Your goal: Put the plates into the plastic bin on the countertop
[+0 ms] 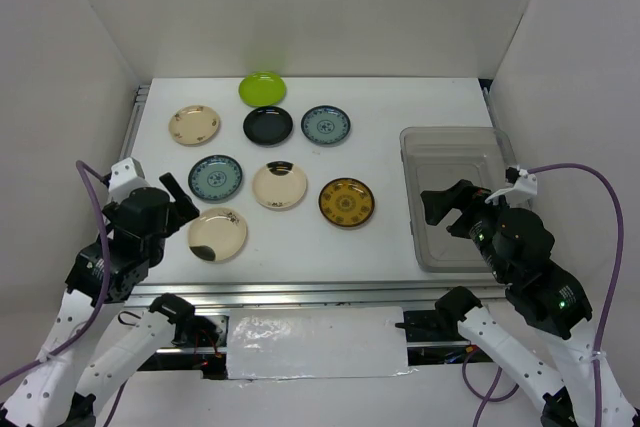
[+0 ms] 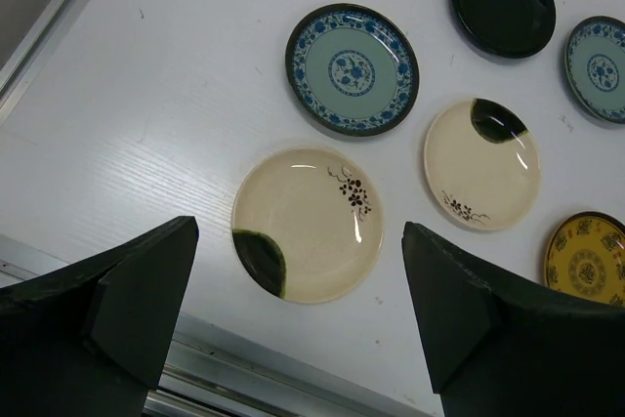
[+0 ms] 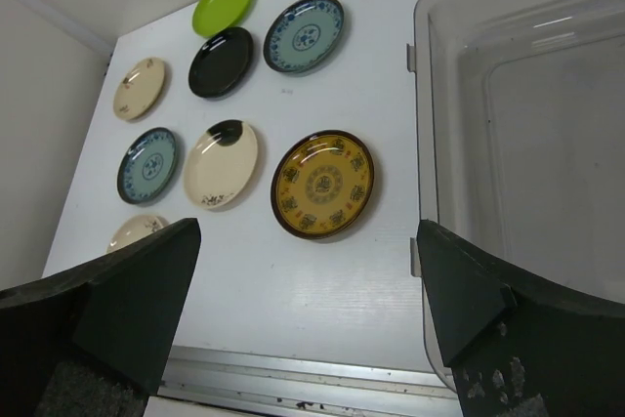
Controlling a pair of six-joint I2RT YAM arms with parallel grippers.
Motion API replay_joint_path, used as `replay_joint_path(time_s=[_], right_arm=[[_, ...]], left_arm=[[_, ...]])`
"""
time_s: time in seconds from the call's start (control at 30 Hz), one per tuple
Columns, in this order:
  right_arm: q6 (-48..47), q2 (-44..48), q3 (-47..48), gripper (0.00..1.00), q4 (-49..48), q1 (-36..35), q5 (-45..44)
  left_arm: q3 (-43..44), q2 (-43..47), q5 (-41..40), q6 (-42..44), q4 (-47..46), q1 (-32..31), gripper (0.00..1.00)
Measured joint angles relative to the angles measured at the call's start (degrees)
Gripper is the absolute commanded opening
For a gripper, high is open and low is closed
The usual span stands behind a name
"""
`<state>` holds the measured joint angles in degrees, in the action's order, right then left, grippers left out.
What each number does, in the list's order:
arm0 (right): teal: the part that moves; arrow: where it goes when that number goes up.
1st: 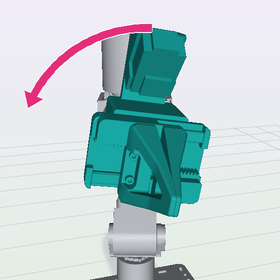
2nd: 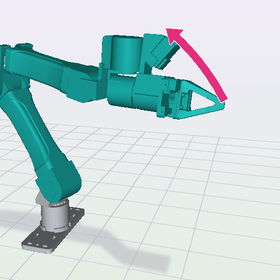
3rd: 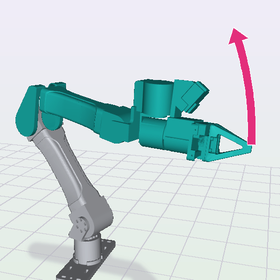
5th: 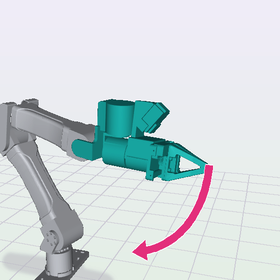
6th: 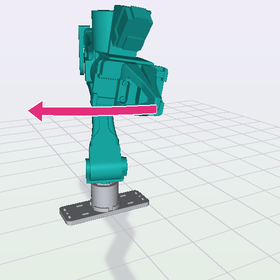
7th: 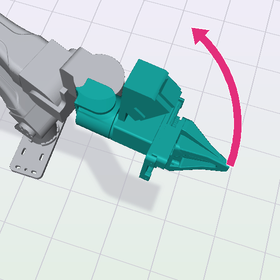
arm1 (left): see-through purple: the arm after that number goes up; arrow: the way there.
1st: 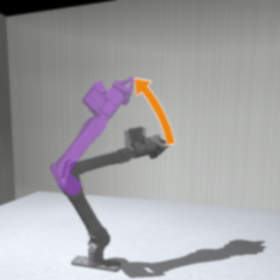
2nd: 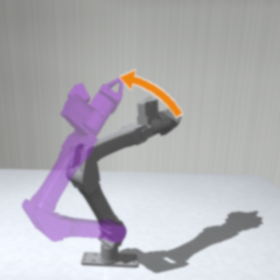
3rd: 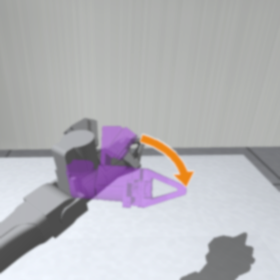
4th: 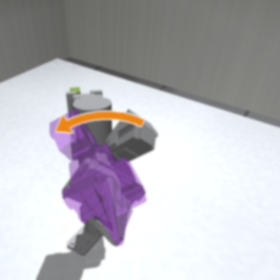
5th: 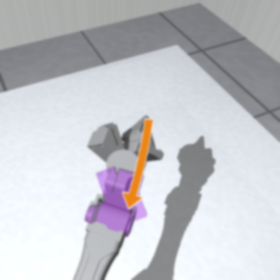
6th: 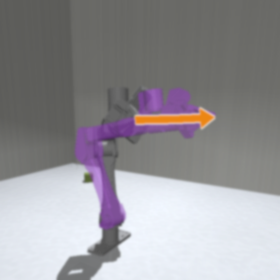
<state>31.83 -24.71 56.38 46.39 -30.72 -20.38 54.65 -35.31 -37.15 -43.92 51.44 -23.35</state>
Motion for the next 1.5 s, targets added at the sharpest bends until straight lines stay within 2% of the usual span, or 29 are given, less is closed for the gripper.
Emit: replay_joint_path(time_s=[0.4, 0.6, 0.73, 0.87, 0.97, 1.17, 1.3, 1.47, 1.5], right_arm=[[-0.7, 2.1, -0.5, 1.00, -1.0, 0.0, 4.6], [1.2, -0.3, -8.2, 1.00, -10.8, -0.2, 14.9], [6.3, -14.1, -14.6, 1.00, -26.3, -4.6, 22.7], [12.8, -36.1, -15.1, 1.00, -40.5, -15.7, 22.4], [17.7, -49.7, -12.4, 1.00, -48.0, -21.3, 22.8], [25.7, -74.5, 0.5, 0.96, -57.3, -25.9, 21.0], [30.1, -84.2, 5.1, 0.87, -60.9, -27.7, 21.9], [34.0, -91.1, 8.6, 0.75, -63.3, -28.5, 23.7], [34.5, -91.7, 9.1, 0.68, -63.5, -28.5, 24.1]], left_arm=[[0.0, 1.7, -1.8, -1.5, 1.6, 0.0, 0.99], [0.2, 1.6, -2.9, -2.8, 2.6, 0.0, 0.99], [1.0, 1.8, -4.6, -4.6, 4.3, 0.0, 0.99], [1.5, 3.7, -6.8, -7.1, 5.8, 0.0, 0.99], [1.5, 6.1, -7.6, -7.3, 6.1, 0.0, 0.99], [1.5, 7.3, -7.6, -7.3, 6.1, 0.0, 0.99], [1.5, 7.3, -7.6, -7.3, 6.0, 0.0, 0.99], [1.5, 7.3, -7.6, -7.2, 6.0, 0.0, 0.99], [1.5, 7.4, -7.6, -7.2, 6.0, 0.0, 0.99]])
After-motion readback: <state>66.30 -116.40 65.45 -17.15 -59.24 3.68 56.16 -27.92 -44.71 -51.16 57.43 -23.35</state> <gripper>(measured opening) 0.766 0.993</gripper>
